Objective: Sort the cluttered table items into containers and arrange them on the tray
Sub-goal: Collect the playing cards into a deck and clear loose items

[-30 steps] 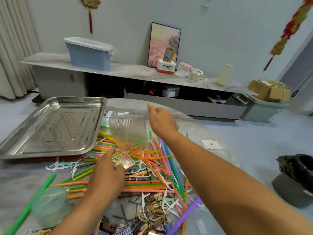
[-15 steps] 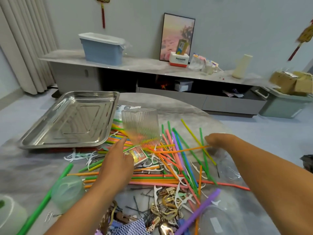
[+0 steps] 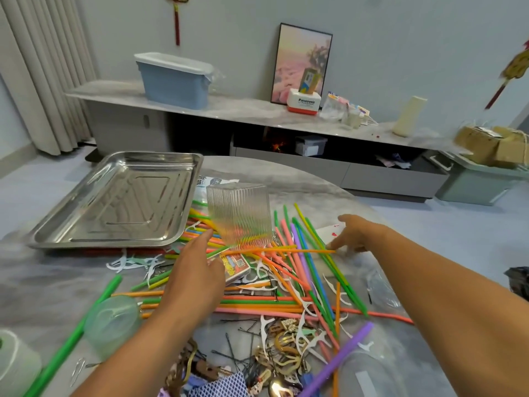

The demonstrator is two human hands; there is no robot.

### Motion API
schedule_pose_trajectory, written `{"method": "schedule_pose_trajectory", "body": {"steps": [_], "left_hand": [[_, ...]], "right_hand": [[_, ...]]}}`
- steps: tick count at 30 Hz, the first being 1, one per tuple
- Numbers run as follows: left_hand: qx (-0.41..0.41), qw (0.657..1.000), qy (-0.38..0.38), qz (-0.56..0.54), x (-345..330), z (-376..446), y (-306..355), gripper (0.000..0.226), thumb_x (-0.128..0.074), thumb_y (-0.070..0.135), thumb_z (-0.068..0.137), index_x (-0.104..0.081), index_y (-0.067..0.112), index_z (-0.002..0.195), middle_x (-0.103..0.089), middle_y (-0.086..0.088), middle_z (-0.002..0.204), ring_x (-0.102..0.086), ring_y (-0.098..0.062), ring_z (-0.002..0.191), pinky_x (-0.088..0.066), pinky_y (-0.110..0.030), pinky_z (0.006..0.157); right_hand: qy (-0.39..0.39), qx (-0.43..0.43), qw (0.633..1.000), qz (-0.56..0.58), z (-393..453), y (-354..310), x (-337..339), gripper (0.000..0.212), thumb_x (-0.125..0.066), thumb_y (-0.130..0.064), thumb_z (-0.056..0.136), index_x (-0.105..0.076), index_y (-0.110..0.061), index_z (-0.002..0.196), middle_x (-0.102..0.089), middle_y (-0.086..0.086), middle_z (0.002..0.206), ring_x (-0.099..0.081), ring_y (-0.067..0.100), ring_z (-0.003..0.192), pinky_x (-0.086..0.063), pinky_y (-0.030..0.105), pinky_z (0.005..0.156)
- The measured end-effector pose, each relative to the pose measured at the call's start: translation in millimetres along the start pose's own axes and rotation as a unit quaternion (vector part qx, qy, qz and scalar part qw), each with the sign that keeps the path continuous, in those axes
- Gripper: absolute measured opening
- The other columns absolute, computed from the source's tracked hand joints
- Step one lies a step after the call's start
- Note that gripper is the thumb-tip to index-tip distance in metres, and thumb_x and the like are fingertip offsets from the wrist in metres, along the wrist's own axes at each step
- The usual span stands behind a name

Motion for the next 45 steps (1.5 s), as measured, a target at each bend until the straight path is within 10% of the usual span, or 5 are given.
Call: {"method": "schedule_pose_trajectory", "body": {"steps": [10,17,26,36,45], "left_hand": [[-0.013,1.0,0.007,-0.004,0.5,-2.2,0.4,0.058,-0.049,0.018,0.104,-0.031,0.029,0.157,-0.029,0.005,0.163,-0.029,-0.017,0.148,-0.028,-0.036,0.117],[-0.011,1.0,-0.001,-0.011,0.6,-2.8,-0.3,0.058,-0.047,0.017,0.104,-0.03,0.029,0.158,-0.026,0.006,0.164,-0.027,-0.016,0.149,-0.029,-0.038,0.119],[-0.052,0.998,-0.021,0.0,-2.8,-12.6,15.4,0.055,-0.046,0.015,0.104,-0.031,0.026,0.157,-0.03,0.003,0.162,-0.031,-0.019,0.147,-0.032,-0.041,0.118],[-0.057,0.985,-0.152,0.053,10.3,-69.5,34.1,0.068,-0.056,0.007,0.096,-0.032,0.024,0.157,-0.041,-0.005,0.157,-0.046,-0.025,0.138,-0.044,-0.034,0.106],[-0.028,0.868,-0.284,0.407,45.0,-171.8,-2.8,0.105,-0.092,0.043,0.064,-0.036,0.014,0.147,-0.057,-0.004,0.139,-0.059,-0.028,0.122,-0.052,-0.041,0.096]], "right_hand": [[0.004,0.051,0.995,-0.085,17.7,0.4,1.2,0.096,-0.094,-0.033,0.069,-0.043,-0.021,0.149,-0.04,0.015,0.151,-0.048,0.037,0.129,-0.049,0.046,0.106],[-0.021,0.002,0.997,-0.08,10.8,-10.8,-4.8,0.053,-0.09,-0.029,0.075,-0.07,0.004,0.112,-0.069,0.018,0.103,-0.057,0.023,0.079,-0.051,0.03,0.07],[0.256,0.088,0.962,-0.027,-35.5,-40.7,6.4,0.028,-0.066,-0.01,0.085,-0.065,-0.017,0.112,-0.07,0.01,0.101,-0.061,0.033,0.087,-0.045,0.034,0.071],[-0.065,0.131,0.982,0.117,-215.8,-64.3,-74.4,0.014,-0.084,-0.023,0.082,-0.071,-0.019,0.087,-0.071,0.0,0.079,-0.062,0.012,0.066,-0.048,0.024,0.059],[-0.05,0.114,0.991,0.053,-293.0,-27.8,-150.3,0.053,-0.087,-0.034,0.077,-0.063,-0.019,0.122,-0.066,0.002,0.113,-0.063,0.017,0.095,-0.052,0.028,0.078]]}}
Point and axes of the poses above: each hand's wrist, its own z-axis towards the middle knuckle, its own x-axis out of the back of the hand, y = z × x, the point moved 2 cm from there along z, towards the middle knuckle
